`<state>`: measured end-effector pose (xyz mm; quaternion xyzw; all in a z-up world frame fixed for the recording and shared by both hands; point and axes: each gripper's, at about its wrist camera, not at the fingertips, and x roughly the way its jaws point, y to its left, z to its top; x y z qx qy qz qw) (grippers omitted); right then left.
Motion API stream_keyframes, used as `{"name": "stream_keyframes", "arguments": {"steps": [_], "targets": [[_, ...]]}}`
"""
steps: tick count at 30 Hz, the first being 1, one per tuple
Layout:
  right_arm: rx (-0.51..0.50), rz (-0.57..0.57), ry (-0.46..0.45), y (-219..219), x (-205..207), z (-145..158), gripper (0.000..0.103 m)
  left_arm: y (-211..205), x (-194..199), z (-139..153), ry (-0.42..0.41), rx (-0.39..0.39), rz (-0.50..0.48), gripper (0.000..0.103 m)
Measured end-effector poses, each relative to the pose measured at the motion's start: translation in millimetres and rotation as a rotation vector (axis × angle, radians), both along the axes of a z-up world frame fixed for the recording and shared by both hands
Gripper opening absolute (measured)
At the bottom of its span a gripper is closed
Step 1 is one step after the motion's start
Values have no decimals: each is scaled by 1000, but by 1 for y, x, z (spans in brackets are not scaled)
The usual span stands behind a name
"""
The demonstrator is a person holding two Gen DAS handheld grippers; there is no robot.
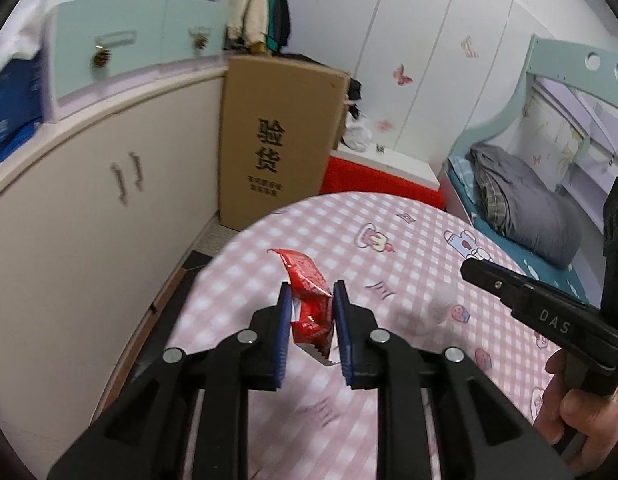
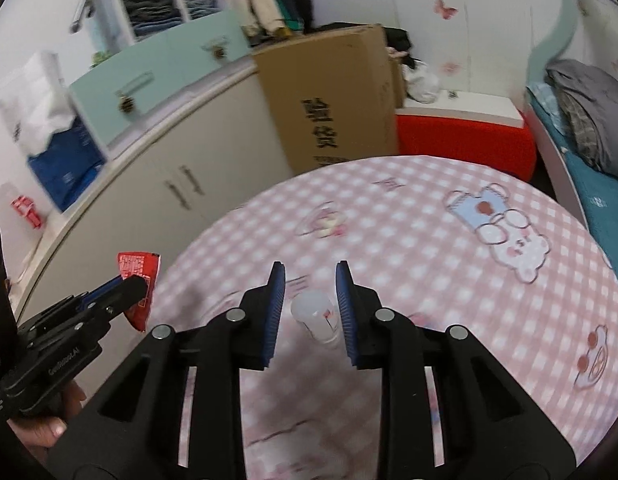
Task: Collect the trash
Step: 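Grasp the red wrapper with the left tool while the right tool grasps the white bottle, then carry the red wrapper and white bottle over the bin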
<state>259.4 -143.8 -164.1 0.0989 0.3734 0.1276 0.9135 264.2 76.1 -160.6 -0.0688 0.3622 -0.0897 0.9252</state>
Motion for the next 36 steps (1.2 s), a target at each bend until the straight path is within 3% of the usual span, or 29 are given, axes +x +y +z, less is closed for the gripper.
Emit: {"name": "stream_keyframes", "arguments": {"steps": [3,6,7,8,9,14,17,19,21,24,26,28,31,33,36], "targets": [[-8,23,-2,19,-15,3,27,27,-27,5,-18,-4,37,20],[-18,-26,7,19,-24,-4,30,49,-45,7,-21,-16,62,20],[-25,-41,18,17,-24,-7,36,53,-50,7,-25,-17,64,20],[-32,-42,29,17,-24,-12,56,57,-56,7,-29,-18,67,20],[-48,-26,35,21,-23,-16,58,63,-62,7,-33,-20,71,20],[-136,36,111,53,-4,-51,58,84,-81,3,-32,-34,99,20],[-182,33,99,61,4,-61,59,98,-89,-1,-32,-36,124,20],[-242,28,86,66,8,-63,56,110,-93,-4,-25,-44,149,20],[-287,21,87,68,11,-64,44,118,-94,-7,-22,-47,167,20],[-315,28,78,67,12,-65,40,133,-97,-14,-10,-59,192,20],[-354,23,73,66,16,-71,43,138,-99,-17,-6,-66,204,20],[-344,48,95,64,23,-78,46,143,-101,-20,-2,-73,213,20],[-304,74,86,62,31,-81,41,148,-104,-22,-2,-79,224,20],[-287,78,91,63,35,-80,25,150,-104,-23,0,-83,231,20],[-242,65,102,62,41,-78,16,154,-105,-24,-1,-85,238,20]]}}
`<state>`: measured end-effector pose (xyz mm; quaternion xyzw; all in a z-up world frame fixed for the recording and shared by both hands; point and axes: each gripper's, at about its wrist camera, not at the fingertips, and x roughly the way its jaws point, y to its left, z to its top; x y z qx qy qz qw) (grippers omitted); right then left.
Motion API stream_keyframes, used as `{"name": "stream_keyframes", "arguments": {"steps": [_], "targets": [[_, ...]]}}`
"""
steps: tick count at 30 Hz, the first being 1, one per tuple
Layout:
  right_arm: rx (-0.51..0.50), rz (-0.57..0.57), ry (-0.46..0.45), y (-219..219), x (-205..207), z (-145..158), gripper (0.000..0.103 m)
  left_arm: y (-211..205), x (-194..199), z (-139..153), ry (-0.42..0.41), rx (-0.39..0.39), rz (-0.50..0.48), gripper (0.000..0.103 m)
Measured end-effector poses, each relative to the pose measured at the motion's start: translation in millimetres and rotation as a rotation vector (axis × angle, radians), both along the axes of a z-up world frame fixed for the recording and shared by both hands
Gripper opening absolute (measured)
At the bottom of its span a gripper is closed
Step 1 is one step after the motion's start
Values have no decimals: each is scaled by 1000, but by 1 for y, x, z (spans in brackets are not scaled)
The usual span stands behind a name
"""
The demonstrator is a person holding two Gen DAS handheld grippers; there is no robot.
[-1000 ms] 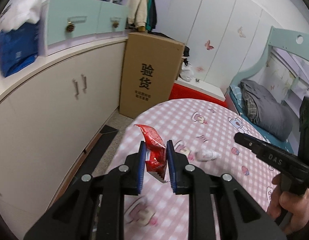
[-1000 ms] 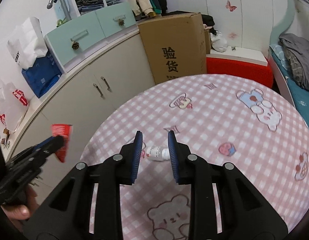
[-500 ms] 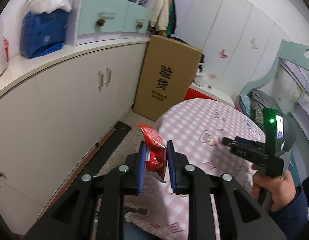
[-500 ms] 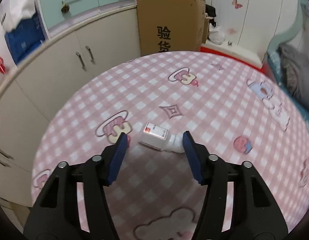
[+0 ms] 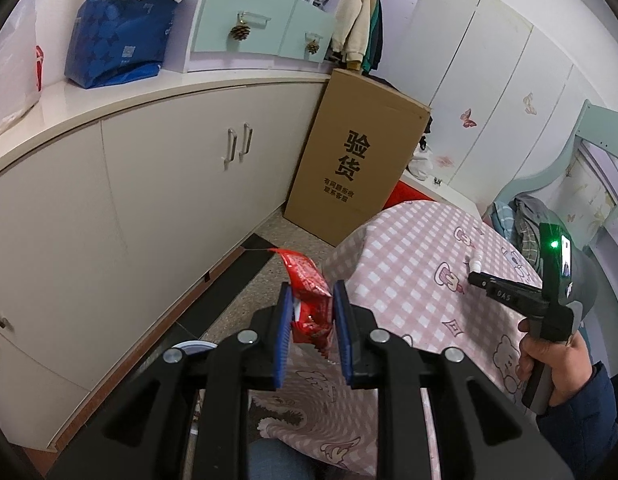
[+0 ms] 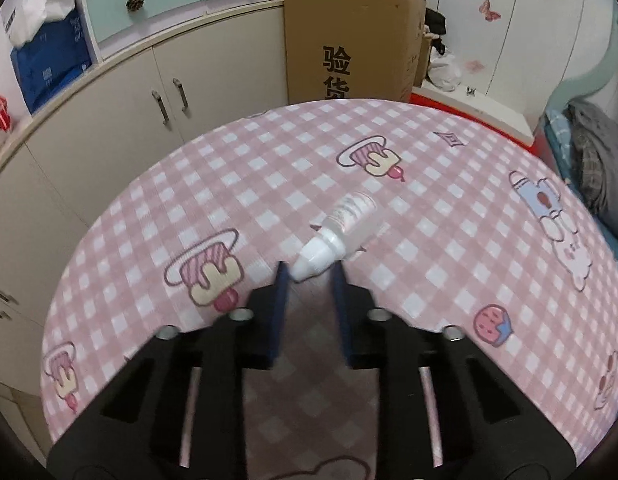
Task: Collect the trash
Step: 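Carry the red wrapper and white bottle over the bin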
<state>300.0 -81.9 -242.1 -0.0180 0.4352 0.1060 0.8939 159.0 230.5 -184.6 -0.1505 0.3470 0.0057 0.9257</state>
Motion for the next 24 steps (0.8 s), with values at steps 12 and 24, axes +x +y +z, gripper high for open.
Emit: {"name": "stream_keyframes", "arguments": {"steps": [12,24], "targets": [[75,-48,27,-3,-6,4,35,13,-6,-4,5,-9,30,20],[69,15,-17,33,14,16,24,28,-12,-3,3,-5,63,20]]}}
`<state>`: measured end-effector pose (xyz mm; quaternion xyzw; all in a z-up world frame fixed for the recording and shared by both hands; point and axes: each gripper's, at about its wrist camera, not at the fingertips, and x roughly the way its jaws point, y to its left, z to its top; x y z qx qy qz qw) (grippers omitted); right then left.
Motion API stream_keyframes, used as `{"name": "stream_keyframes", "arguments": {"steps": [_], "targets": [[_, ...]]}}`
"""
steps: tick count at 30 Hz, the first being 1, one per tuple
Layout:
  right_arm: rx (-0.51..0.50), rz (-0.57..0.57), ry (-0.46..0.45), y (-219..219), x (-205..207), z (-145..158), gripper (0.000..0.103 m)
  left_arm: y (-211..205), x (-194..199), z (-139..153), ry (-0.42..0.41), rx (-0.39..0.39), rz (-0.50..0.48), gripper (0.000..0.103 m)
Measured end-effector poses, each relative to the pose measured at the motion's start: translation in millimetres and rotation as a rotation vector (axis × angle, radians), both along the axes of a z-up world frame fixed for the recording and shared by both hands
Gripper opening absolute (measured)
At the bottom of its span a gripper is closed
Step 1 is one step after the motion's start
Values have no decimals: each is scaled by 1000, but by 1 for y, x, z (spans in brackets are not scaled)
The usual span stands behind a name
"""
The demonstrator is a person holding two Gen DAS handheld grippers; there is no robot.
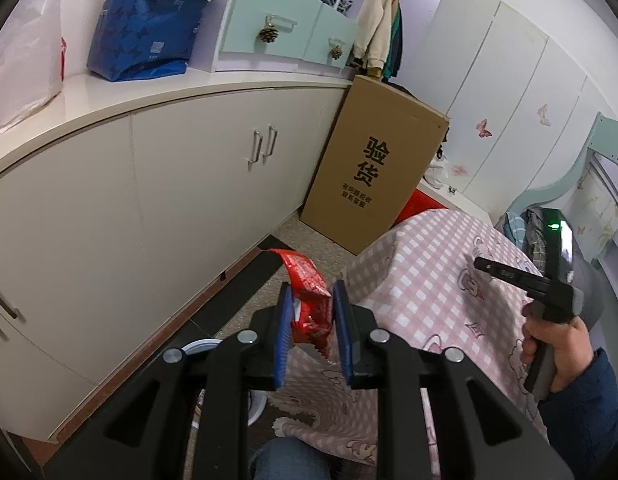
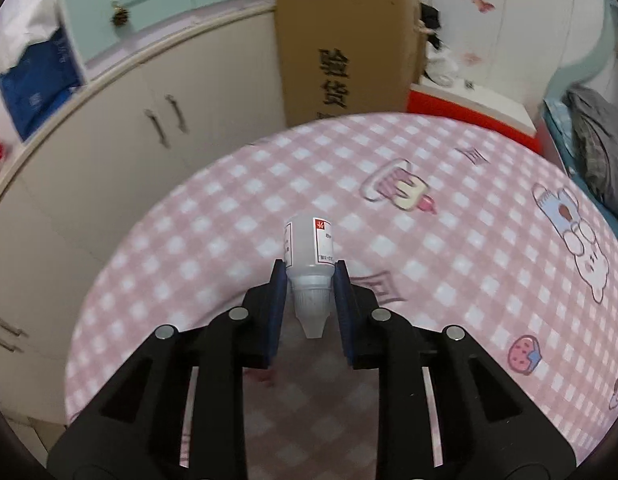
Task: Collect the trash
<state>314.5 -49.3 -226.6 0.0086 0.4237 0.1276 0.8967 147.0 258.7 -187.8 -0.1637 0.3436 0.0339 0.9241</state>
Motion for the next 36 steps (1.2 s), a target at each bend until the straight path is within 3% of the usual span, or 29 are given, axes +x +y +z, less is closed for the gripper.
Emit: {"name": "stream_keyframes", "arguments": {"steps": [4,11,15,19,20,21,22,23,24,25,29,36], "targets": [[82,108,-20,30,-26,18,24,10,-6,-8,17,-7,27,20],[219,366,28,125,-69,37,24,41,-14,-40,98,-20,79,20],[189,468,72,181,-81,27,24,55,-5,-70,175,-36,72,20],[143,520,167,225,-81,-3,24,61,6,-96,240,-52,52,21],[130,528,188,234,-81,-11,24,63,8,-100,254,-51,55,29],[119,532,205,240,-84,-18,25,66,9,-104,267,-46,65,50],[107,528,227,245,-83,-26,26,68,8,-106,274,-44,79,62],[97,520,245,248,-83,-32,36,72,6,-108,276,-47,104,79],[96,506,252,247,-87,-35,64,77,4,-108,272,-58,126,81],[105,491,247,246,-87,-36,74,81,1,-108,272,-63,136,82],[111,482,244,242,-92,-33,96,91,-8,-104,275,-36,189,87],[134,474,189,221,-102,-9,97,84,-23,-77,241,16,224,87]]}}
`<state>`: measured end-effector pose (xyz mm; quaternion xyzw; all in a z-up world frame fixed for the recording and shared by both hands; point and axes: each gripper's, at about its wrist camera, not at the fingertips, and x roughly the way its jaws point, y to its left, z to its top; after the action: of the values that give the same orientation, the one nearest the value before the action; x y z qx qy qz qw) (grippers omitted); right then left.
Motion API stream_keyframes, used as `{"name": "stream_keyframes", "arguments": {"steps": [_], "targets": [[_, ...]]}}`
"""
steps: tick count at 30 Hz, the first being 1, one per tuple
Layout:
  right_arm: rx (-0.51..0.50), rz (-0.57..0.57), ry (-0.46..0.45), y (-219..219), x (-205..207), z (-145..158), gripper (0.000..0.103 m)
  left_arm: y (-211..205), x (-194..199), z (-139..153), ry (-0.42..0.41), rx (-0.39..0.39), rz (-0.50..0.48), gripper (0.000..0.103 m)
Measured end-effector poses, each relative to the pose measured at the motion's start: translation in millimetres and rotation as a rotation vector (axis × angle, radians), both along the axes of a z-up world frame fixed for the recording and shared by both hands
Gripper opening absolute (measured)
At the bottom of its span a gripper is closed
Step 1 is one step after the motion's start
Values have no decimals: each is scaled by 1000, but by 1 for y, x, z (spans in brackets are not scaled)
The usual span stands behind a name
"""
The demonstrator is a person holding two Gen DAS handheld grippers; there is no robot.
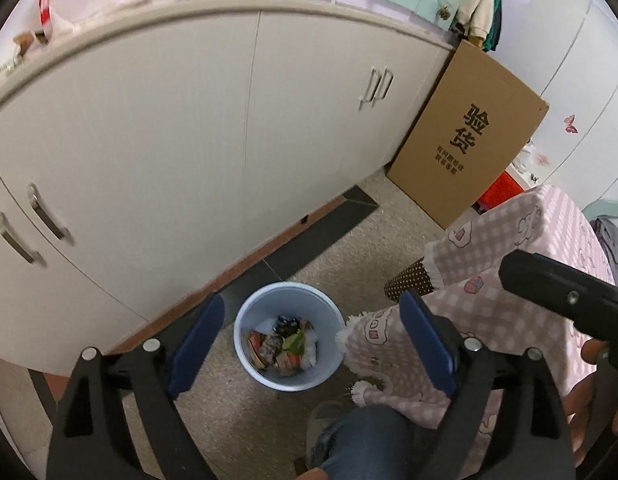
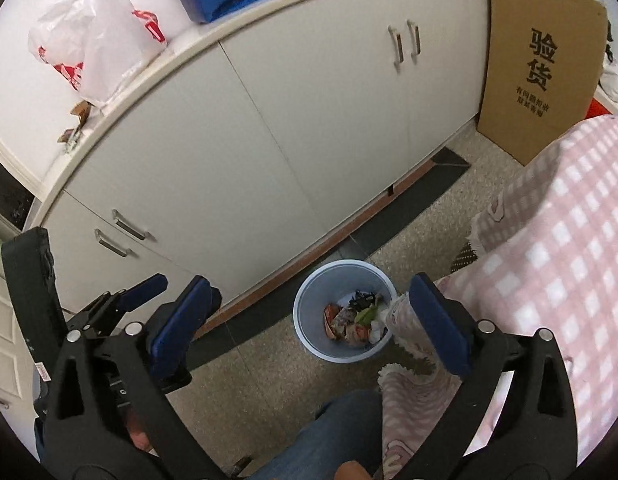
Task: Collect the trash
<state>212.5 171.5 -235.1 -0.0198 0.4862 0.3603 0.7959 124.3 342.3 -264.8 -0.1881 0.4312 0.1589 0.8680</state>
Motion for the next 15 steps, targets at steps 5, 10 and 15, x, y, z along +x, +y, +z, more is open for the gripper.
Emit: {"name": "stream_keyframes", "arguments": {"steps": [5,10,15], "targets": [[72,-9,-45,-26,-15,34,97,-24,-11,40,-59,77,-21,87],[131,-76,-141,-73,-40,80,97,-61,-29,96,-153,185,-41,91],[139,-214,-254,-131,-68,123,97,-112,-47,145,-239,311,-65,95]]}}
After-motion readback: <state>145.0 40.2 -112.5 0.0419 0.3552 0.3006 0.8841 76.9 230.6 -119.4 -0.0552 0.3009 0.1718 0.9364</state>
